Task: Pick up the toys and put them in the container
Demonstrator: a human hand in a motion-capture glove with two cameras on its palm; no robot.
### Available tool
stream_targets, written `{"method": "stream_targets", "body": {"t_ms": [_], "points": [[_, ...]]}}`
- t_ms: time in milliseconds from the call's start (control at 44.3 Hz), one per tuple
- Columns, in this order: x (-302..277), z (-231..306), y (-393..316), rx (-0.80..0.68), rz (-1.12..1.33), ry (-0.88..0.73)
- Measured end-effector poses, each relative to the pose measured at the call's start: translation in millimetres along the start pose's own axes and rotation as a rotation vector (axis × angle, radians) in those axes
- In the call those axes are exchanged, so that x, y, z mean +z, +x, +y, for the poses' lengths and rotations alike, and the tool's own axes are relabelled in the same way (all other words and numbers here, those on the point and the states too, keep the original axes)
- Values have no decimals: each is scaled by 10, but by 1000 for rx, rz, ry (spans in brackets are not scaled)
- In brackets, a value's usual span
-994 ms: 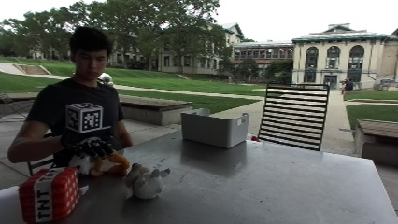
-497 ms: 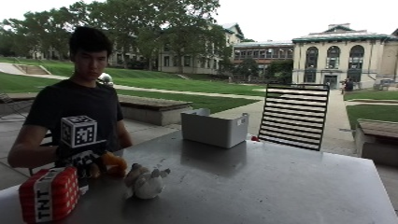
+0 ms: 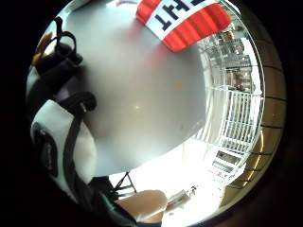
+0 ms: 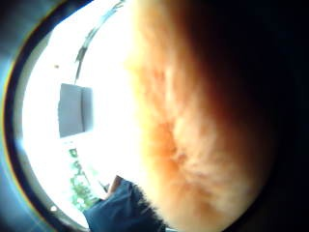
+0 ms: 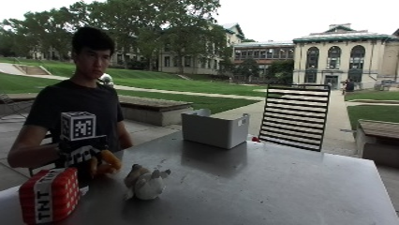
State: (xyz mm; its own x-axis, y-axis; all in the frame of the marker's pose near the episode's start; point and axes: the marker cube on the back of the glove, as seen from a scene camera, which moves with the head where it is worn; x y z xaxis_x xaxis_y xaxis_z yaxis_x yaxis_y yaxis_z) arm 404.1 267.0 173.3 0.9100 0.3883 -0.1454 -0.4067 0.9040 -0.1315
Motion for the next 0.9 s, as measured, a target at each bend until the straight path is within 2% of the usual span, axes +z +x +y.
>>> {"method": "stream_targets", "body": {"t_ms": [271,497,768,904], "points": [[-235,-239,-248,-41,-26,10],[-1067,-566,-716,-33,-39,72],[-1994,-967,-1427,-119,-86,165],[-2459,-1092,-2017,-198,-158,196]]}}
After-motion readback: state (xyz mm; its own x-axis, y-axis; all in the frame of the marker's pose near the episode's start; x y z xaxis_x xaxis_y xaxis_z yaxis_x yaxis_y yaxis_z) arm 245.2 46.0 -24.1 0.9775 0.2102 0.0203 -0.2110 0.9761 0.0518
